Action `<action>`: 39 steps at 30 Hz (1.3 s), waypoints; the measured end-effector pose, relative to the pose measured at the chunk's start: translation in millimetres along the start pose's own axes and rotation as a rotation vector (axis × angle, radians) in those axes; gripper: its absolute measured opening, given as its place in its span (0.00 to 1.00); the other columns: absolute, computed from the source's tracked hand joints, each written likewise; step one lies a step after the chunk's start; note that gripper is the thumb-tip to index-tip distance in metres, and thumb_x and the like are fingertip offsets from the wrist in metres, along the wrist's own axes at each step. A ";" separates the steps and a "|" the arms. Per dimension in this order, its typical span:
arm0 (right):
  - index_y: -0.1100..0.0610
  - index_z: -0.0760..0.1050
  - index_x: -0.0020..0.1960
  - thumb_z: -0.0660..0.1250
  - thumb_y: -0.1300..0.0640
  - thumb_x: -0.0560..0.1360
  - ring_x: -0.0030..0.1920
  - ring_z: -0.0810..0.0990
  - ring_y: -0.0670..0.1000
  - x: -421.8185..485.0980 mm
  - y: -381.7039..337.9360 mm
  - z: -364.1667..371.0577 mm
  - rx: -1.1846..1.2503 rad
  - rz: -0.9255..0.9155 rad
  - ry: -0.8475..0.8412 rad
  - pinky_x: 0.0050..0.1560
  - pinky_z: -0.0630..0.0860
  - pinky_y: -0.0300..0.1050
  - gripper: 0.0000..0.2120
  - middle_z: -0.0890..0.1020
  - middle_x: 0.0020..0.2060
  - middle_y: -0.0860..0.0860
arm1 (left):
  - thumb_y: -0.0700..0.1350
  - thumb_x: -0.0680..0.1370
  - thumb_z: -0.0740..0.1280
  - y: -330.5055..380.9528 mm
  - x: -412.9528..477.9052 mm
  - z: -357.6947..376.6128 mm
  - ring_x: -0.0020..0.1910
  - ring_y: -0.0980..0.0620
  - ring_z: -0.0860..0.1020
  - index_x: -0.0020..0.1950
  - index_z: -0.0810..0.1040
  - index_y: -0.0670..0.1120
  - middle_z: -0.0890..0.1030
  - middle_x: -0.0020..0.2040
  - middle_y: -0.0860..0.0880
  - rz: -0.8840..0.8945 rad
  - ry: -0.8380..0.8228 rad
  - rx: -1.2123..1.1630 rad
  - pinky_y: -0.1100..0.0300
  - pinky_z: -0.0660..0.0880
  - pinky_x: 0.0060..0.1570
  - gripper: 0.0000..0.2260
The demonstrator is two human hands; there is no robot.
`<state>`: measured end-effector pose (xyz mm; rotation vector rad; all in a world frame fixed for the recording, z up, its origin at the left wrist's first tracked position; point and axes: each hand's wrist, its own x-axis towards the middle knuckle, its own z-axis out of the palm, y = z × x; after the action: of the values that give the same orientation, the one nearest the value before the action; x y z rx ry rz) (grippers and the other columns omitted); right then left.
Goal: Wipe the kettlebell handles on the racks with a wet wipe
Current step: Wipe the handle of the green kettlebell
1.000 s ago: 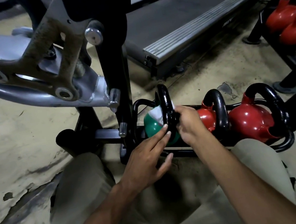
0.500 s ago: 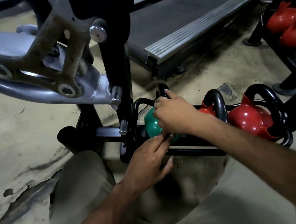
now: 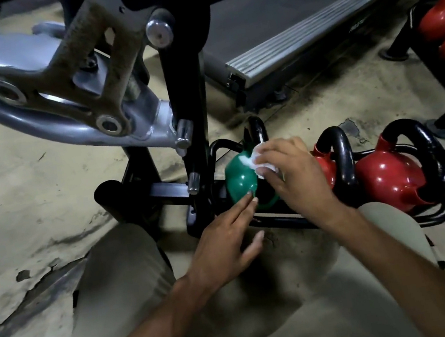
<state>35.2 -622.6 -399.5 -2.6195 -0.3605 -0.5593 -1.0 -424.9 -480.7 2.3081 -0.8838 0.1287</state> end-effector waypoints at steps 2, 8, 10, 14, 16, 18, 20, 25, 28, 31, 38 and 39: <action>0.54 0.81 0.56 0.70 0.59 0.79 0.55 0.80 0.45 -16.5 -6.7 12.0 0.299 0.339 0.177 0.56 0.77 0.40 0.06 0.80 0.55 0.46 | 0.58 0.81 0.63 -3.3 -0.5 2.5 0.76 0.53 0.69 0.81 0.63 0.47 0.61 0.82 0.53 -0.049 -0.044 -0.023 0.54 0.71 0.71 0.31; 0.57 0.82 0.52 0.59 0.63 0.83 0.44 0.84 0.54 -5.6 -1.0 28.4 1.017 0.947 0.106 0.51 0.79 0.52 0.12 0.86 0.45 0.55 | 0.60 0.81 0.63 -3.3 1.8 10.9 0.80 0.55 0.61 0.84 0.52 0.50 0.56 0.83 0.54 -0.073 -0.139 -0.046 0.56 0.64 0.77 0.36; 0.59 0.81 0.52 0.60 0.65 0.82 0.40 0.82 0.52 -0.1 3.3 26.1 1.120 1.051 0.094 0.47 0.77 0.50 0.11 0.85 0.42 0.56 | 0.59 0.81 0.63 -3.3 2.2 10.4 0.80 0.55 0.61 0.84 0.53 0.50 0.57 0.83 0.54 -0.077 -0.135 -0.046 0.58 0.63 0.77 0.36; 0.53 0.79 0.47 0.69 0.62 0.79 0.43 0.80 0.51 -20.0 -3.0 29.0 0.878 0.811 0.268 0.48 0.77 0.52 0.06 0.83 0.43 0.51 | 0.57 0.81 0.64 -3.0 5.0 10.0 0.79 0.56 0.63 0.83 0.57 0.50 0.61 0.82 0.54 -0.103 -0.097 -0.108 0.58 0.64 0.77 0.34; 0.55 0.80 0.48 0.71 0.62 0.78 0.50 0.80 0.49 -29.5 -6.4 26.3 0.527 0.481 0.258 0.53 0.78 0.47 0.03 0.81 0.48 0.49 | 0.57 0.80 0.63 -2.4 6.6 11.9 0.77 0.57 0.66 0.82 0.61 0.49 0.65 0.80 0.53 -0.130 -0.067 -0.142 0.58 0.65 0.76 0.32; 0.60 0.81 0.51 0.71 0.64 0.78 0.57 0.78 0.51 -26.0 -3.2 19.2 0.218 0.081 0.168 0.57 0.76 0.42 0.03 0.80 0.54 0.52 | 0.58 0.79 0.61 -4.2 9.6 13.2 0.76 0.55 0.68 0.81 0.64 0.48 0.69 0.78 0.52 -0.171 -0.053 -0.158 0.56 0.68 0.74 0.31; 0.61 0.81 0.53 0.67 0.61 0.80 0.61 0.76 0.56 -12.1 5.2 13.4 -0.110 -0.278 -0.020 0.65 0.72 0.46 0.05 0.81 0.55 0.54 | 0.57 0.79 0.62 -8.2 15.1 13.9 0.74 0.51 0.71 0.80 0.65 0.46 0.70 0.78 0.49 -0.168 -0.074 -0.101 0.55 0.69 0.74 0.31; 0.57 0.80 0.43 0.57 0.55 0.78 0.51 0.75 0.57 33.3 -6.2 14.0 -0.649 -0.565 -0.448 0.65 0.69 0.55 0.14 0.82 0.42 0.54 | 0.47 0.74 0.73 -17.7 29.2 18.6 0.74 0.45 0.68 0.81 0.61 0.43 0.66 0.78 0.44 -0.101 -0.165 0.116 0.60 0.59 0.76 0.38; 0.55 0.79 0.40 0.56 0.55 0.79 0.46 0.75 0.56 38.1 -13.1 10.1 -0.689 -0.659 -0.553 0.61 0.70 0.54 0.15 0.82 0.38 0.52 | 0.47 0.74 0.74 -23.2 33.0 21.3 0.74 0.43 0.68 0.79 0.63 0.43 0.68 0.76 0.43 -0.080 -0.176 0.147 0.52 0.63 0.76 0.36; 0.55 0.80 0.45 0.57 0.56 0.79 0.50 0.76 0.57 25.2 -10.6 -2.4 -0.671 -0.714 -0.463 0.69 0.67 0.57 0.13 0.82 0.40 0.52 | 0.47 0.75 0.73 -28.5 32.5 24.2 0.78 0.45 0.63 0.79 0.64 0.42 0.66 0.78 0.43 -0.071 -0.160 0.135 0.49 0.63 0.77 0.34; 0.58 0.82 0.50 0.70 0.61 0.78 0.59 0.75 0.53 -27.4 -1.2 11.1 -0.271 -0.218 -0.029 0.58 0.72 0.43 0.03 0.80 0.56 0.55 | 0.49 0.76 0.70 -35.8 34.4 26.9 0.77 0.48 0.64 0.80 0.64 0.43 0.66 0.79 0.45 -0.081 -0.148 0.141 0.53 0.61 0.78 0.33; 0.59 0.82 0.51 0.70 0.62 0.79 0.58 0.75 0.52 -34.8 -6.3 16.0 -0.167 -0.074 0.059 0.54 0.74 0.39 0.03 0.78 0.57 0.56 | 0.50 0.78 0.69 -36.7 34.2 27.5 0.78 0.49 0.63 0.81 0.63 0.44 0.64 0.80 0.46 -0.080 -0.143 0.140 0.53 0.61 0.78 0.33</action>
<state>7.5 -615.2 -425.7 -2.7508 -0.4096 -0.7182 44.5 -440.4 -511.7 2.5044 -0.8755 -0.0091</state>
